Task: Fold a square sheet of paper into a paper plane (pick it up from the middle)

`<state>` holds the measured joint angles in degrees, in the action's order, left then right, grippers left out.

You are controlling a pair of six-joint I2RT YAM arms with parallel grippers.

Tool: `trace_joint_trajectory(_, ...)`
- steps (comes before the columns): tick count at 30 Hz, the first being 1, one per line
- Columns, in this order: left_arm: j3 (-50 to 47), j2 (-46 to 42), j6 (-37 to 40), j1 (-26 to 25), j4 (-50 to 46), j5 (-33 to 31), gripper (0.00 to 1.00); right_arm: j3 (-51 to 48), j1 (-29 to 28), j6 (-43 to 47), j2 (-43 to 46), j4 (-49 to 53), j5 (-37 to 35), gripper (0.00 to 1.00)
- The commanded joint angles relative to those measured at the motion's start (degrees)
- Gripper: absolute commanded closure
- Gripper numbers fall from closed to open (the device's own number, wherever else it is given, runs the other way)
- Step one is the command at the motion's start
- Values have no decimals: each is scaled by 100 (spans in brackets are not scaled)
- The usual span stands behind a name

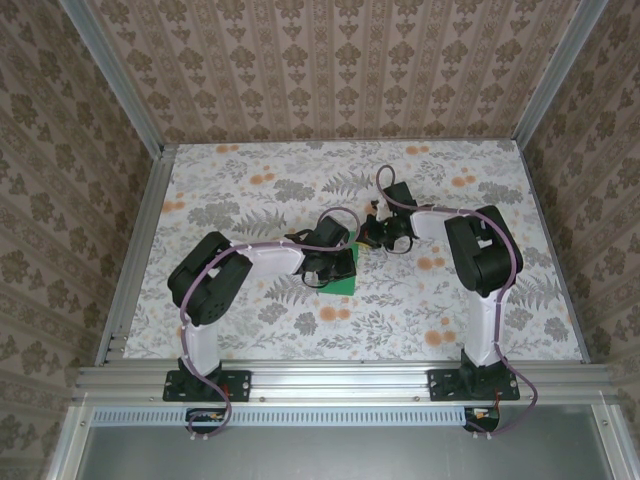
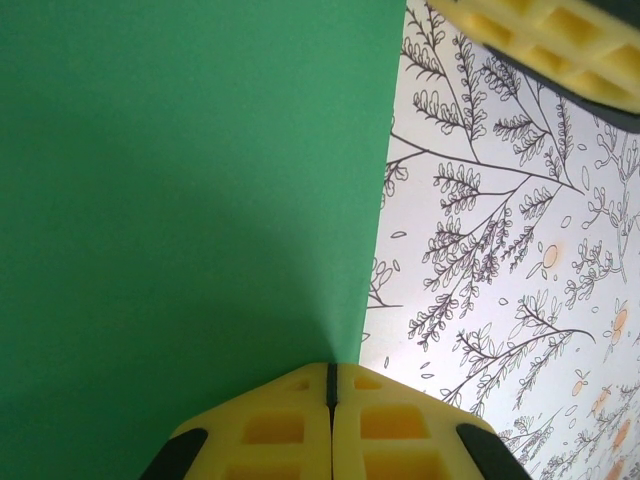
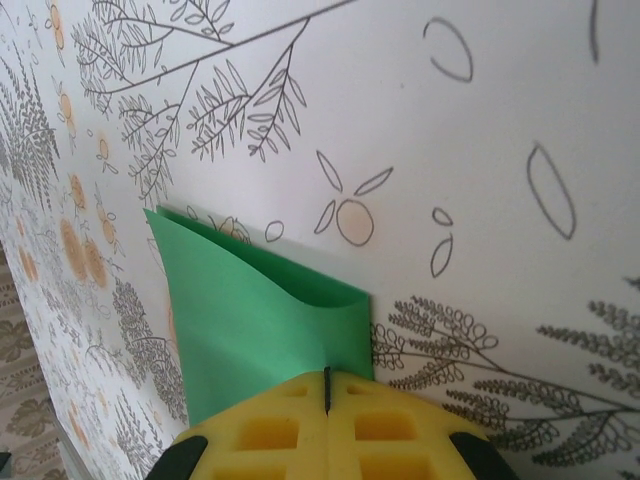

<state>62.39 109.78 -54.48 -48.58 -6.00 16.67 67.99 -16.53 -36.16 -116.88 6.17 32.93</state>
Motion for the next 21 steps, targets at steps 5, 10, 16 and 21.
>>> trace_joint_trajectory(5, -192, 280, -28, -126, -969, 84, 93, 546, 262, 43, -377, -56, -1016, 95)
trace_joint_trajectory(10, -173, 264, -6, -126, -973, 80, 93, 750, 267, 87, -385, 72, -1051, 95)
trace_joint_trajectory(16, -79, 221, 84, -121, -986, 23, 93, 236, 275, 114, 413, -97, -812, 94)
trace_joint_trajectory(21, -64, 193, 113, -95, -922, 3, 93, -598, 212, -73, 1013, -455, -203, 94)
